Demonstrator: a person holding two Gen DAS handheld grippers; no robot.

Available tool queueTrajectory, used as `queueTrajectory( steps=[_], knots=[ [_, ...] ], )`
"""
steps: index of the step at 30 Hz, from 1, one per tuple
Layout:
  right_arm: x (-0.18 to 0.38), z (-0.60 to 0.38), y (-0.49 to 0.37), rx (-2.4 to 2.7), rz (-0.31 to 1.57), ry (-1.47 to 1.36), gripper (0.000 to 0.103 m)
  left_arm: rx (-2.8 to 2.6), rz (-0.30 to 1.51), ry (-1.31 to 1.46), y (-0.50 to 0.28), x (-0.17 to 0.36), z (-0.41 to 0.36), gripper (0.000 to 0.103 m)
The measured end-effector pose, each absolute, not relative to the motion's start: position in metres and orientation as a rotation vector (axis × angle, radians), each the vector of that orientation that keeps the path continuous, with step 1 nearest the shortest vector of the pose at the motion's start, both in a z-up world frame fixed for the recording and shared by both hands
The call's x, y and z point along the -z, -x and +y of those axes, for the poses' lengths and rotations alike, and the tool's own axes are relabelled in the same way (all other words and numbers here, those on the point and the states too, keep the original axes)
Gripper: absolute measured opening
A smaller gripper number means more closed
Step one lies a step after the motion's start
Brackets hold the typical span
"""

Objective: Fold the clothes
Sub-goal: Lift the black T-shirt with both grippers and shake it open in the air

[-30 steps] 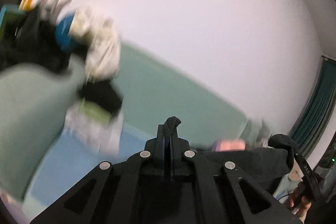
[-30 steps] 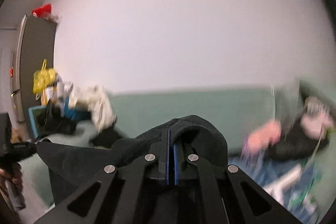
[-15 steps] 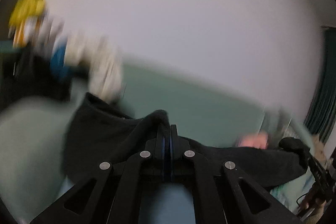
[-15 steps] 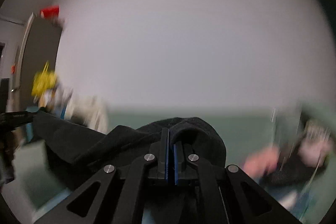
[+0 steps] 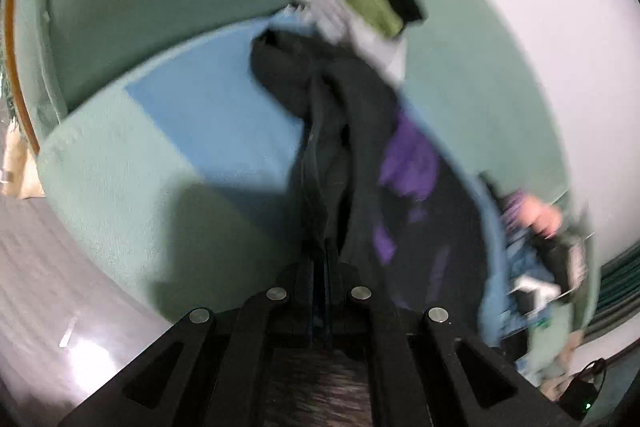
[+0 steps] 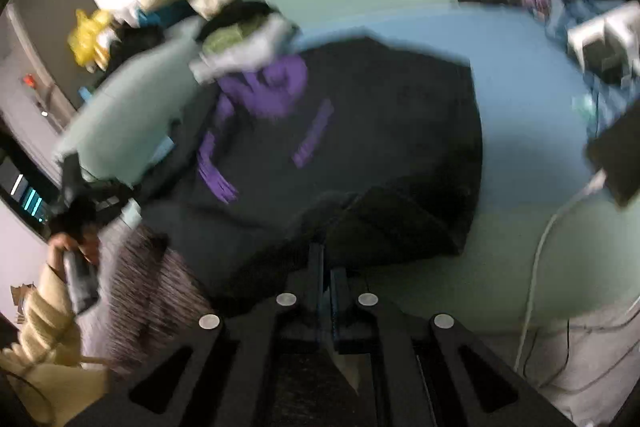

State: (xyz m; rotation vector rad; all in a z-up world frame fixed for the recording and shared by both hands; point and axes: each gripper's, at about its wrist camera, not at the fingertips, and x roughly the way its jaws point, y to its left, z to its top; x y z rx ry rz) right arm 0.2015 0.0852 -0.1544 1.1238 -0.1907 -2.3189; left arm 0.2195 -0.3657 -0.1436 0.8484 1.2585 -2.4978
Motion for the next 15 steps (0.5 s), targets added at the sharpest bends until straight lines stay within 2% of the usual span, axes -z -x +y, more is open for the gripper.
queueTrajectory(
  steps=[3, 5, 7, 9, 10, 11, 15],
  knots=[
    [0.084, 0.102, -0.221, 2.314, -0.293, -0.847, 0.000, 2.587, 1.319, -0.677, -0.236, 0.104, -0.365, 0.003],
    [0.055, 0.111, -0.231, 2.343, -0.277, -0.754, 0.000, 2.639, 1.342, -0.614, -0.248, 0.083, -0.362, 0.003],
    [0.042, 0.116, -0.235, 2.377, -0.227, -0.745, 0.001, 2.641, 1.231, -0.669, -0.247, 0.074, -0.359, 0.003],
    [0.062, 0.114, -0.228, 2.387, -0.156, -0.882, 0.010, 2.610, 1.154, -0.727, -0.240, 0.079, -0.356, 0.003],
    [0.080, 0.112, -0.219, 2.366, -0.161, -0.986, 0.040, 2.588, 1.142, -0.759, -0.238, 0.085, -0.354, 0.003],
    [0.104, 0.110, -0.207, 2.319, -0.200, -1.117, 0.054, 2.564, 1.144, -0.787, -0.238, 0.090, -0.353, 0.003],
    [0.184, 0.105, -0.167, 2.111, -0.460, -1.538, 0.056, 2.462, 1.110, -0.885, -0.238, 0.113, -0.355, 0.003]
  ],
)
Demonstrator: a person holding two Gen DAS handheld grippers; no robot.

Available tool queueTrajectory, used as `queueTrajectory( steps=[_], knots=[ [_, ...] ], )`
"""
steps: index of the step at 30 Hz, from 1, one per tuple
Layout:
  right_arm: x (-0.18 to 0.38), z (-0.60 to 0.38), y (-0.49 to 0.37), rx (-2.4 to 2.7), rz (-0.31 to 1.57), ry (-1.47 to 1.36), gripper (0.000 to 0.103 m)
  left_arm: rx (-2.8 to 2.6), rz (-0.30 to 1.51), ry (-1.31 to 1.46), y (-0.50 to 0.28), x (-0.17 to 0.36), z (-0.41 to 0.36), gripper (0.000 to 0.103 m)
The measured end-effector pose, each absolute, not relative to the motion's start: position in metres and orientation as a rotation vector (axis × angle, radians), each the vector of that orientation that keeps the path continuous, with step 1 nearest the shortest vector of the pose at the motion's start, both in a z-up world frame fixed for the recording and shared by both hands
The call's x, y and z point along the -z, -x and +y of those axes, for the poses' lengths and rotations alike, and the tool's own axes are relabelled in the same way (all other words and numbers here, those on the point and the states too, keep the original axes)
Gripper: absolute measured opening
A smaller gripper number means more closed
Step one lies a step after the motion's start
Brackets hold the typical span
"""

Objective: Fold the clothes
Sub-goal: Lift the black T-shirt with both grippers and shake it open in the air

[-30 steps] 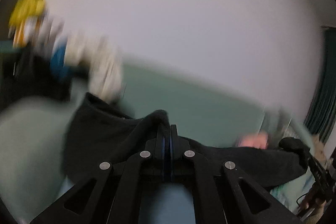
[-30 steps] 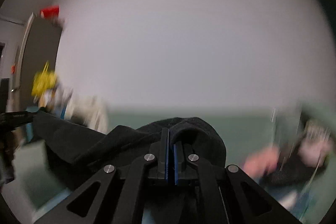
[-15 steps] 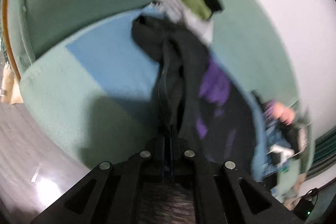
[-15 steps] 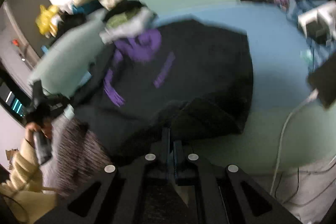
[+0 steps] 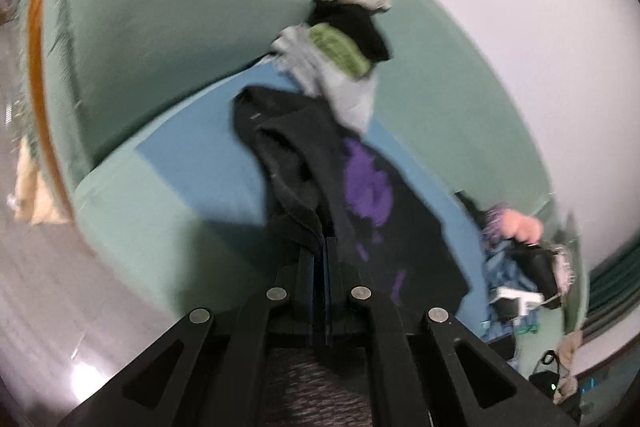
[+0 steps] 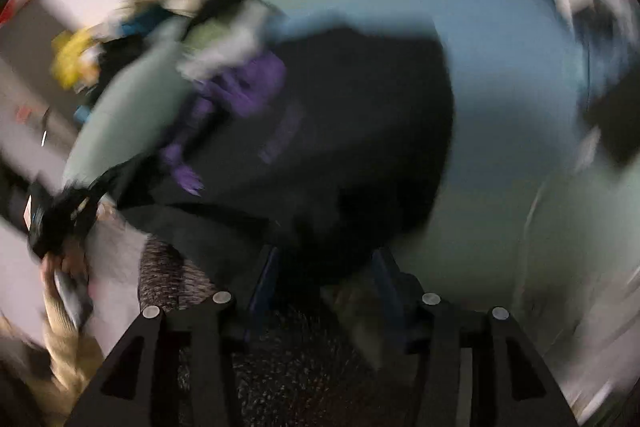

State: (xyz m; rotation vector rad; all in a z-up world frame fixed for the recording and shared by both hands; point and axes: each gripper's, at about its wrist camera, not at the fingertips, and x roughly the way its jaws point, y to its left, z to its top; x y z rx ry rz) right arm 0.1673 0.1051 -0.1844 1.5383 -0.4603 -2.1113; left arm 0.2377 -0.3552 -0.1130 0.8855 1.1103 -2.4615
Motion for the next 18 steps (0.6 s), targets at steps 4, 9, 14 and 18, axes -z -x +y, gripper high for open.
queueTrajectory(
  steps=[4, 9, 14, 18],
  knots=[
    [0.208, 0.094, -0.144, 2.000, -0.645, -1.581, 0.074, 2.420, 1.117, -0.923, -0.237, 0.127, -0.358, 0.003],
    [0.229, 0.065, -0.131, 2.008, -0.608, -1.600, 0.034, 2.356, 1.202, -0.964, -0.233, 0.146, -0.360, 0.003],
    [0.224, 0.059, -0.127, 2.048, -0.603, -1.576, 0.005, 2.305, 1.413, -0.987, -0.219, 0.160, -0.370, 0.003],
    [0.149, 0.079, -0.063, 2.235, -0.580, -1.402, 0.004, 2.312, 1.491, -0.988, -0.132, 0.117, -0.401, 0.003]
  ],
)
